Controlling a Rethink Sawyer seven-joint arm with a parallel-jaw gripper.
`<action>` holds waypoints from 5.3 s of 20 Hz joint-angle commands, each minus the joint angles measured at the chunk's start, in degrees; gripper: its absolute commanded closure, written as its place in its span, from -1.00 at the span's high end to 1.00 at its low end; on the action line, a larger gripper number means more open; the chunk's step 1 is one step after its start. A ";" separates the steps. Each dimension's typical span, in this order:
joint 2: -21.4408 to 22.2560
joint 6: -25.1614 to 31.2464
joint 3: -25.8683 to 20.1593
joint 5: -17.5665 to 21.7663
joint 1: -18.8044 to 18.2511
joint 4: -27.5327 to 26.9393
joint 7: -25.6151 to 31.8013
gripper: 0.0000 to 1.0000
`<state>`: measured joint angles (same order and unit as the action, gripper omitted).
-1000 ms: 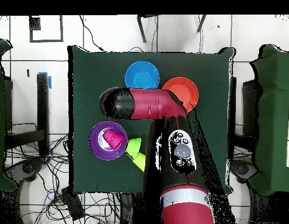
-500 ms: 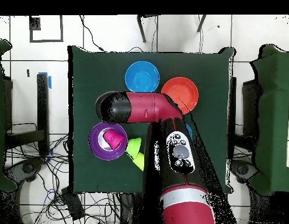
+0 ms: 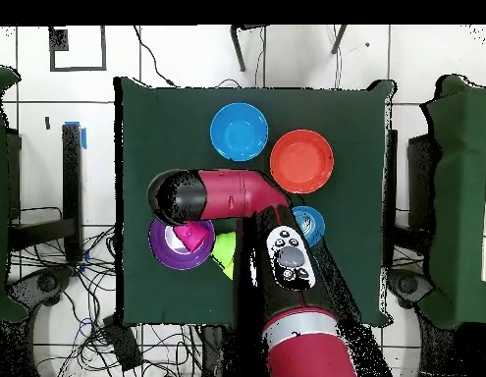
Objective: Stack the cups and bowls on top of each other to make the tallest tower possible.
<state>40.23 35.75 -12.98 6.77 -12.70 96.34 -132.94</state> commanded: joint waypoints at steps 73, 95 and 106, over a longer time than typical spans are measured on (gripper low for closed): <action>-6.86 0.20 -13.63 6.57 -10.98 15.59 5.67 1.00; -3.53 -0.01 -11.29 4.93 -7.25 15.10 -3.21 1.00; 1.79 -6.51 6.20 2.90 5.31 13.81 -20.54 1.00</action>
<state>39.61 32.84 -14.80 12.41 -11.83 109.81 -134.17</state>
